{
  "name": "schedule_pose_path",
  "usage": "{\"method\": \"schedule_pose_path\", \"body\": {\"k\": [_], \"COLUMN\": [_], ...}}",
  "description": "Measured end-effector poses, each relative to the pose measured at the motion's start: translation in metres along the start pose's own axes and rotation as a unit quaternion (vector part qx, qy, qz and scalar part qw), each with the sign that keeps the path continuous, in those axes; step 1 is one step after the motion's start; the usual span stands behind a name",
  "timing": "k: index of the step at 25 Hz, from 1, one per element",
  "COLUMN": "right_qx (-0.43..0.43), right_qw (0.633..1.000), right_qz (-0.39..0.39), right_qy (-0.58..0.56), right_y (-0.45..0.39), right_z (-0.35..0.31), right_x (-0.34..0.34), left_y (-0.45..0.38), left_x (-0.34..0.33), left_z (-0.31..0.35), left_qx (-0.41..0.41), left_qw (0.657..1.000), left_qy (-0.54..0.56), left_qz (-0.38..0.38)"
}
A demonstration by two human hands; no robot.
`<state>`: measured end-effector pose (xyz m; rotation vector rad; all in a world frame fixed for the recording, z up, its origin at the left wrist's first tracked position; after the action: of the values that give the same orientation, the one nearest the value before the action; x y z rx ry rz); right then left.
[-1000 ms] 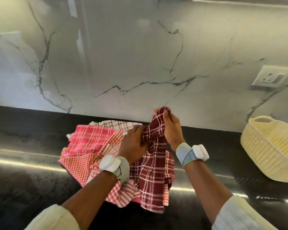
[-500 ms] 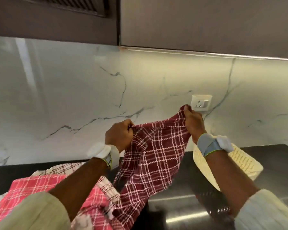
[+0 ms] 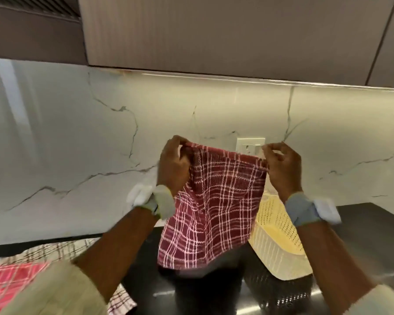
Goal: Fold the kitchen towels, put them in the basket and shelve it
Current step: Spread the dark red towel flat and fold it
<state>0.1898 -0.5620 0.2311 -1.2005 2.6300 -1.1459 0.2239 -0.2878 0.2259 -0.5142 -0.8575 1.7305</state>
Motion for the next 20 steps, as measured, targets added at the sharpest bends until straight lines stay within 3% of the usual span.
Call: {"method": "schedule_pose_path", "body": {"k": [2,5,7,9,10,11,12,13,14,15,17,19,20], "right_qx": [-0.005,-0.123,-0.196,-0.195,-0.172,-0.132,-0.082,-0.024,0.018,0.033,0.049,0.09,0.098], "right_qw": [1.0,0.973,0.897,0.805,0.764,0.75,0.767,0.808,0.855,0.877,0.853,0.804,0.789], "right_qz": [-0.01,-0.182,-0.353,-0.468,-0.481,-0.443,-0.383,-0.332,-0.307,-0.334,-0.434,-0.483,-0.49], "right_qy": [-0.017,0.075,0.181,0.307,0.394,0.473,0.508,0.486,0.417,0.344,0.287,0.334,0.356], "right_y": [0.047,0.153,0.226,0.265,0.27,0.263,0.252,0.246,0.245,0.249,0.267,0.296,0.309], "right_z": [0.031,0.126,0.194,0.221,0.224,0.221,0.207,0.188,0.168,0.158,0.158,0.178,0.189], "right_x": [0.013,0.002,-0.011,-0.013,-0.011,-0.01,-0.014,-0.023,-0.037,-0.054,-0.094,-0.117,-0.118], "left_y": [0.057,0.177,0.259,0.305,0.315,0.319,0.318,0.32,0.321,0.321,0.322,0.321,0.317], "left_x": [0.013,0.036,0.042,0.041,0.041,0.041,0.04,0.041,0.043,0.045,0.037,0.019,0.013], "left_z": [-0.012,-0.09,-0.139,-0.159,-0.161,-0.158,-0.156,-0.159,-0.163,-0.163,-0.166,-0.166,-0.162], "left_qx": [-0.095,0.025,0.115,0.134,0.143,0.159,0.185,0.237,0.308,0.385,0.524,0.602,0.61], "left_qw": [0.988,0.973,0.946,0.929,0.928,0.929,0.932,0.932,0.926,0.91,0.851,0.79,0.777], "left_qy": [-0.124,-0.219,-0.252,-0.248,-0.239,-0.232,-0.225,-0.213,-0.185,-0.148,-0.024,0.11,0.156], "left_qz": [0.013,-0.066,-0.171,-0.239,-0.246,-0.239,-0.218,-0.176,-0.114,-0.052,0.034,0.026,0.014]}}
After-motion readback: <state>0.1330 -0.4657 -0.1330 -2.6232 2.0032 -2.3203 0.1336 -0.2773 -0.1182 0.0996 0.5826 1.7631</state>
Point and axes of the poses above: each hand's wrist, its own y-axis away from the middle knuckle, its own x-axis out of the back of the hand, z = x × y, the point moved 6 cm from there along -y, towards the middle knuckle, and after that the axes turned 13 degrees about y, right-handed, at the moved point
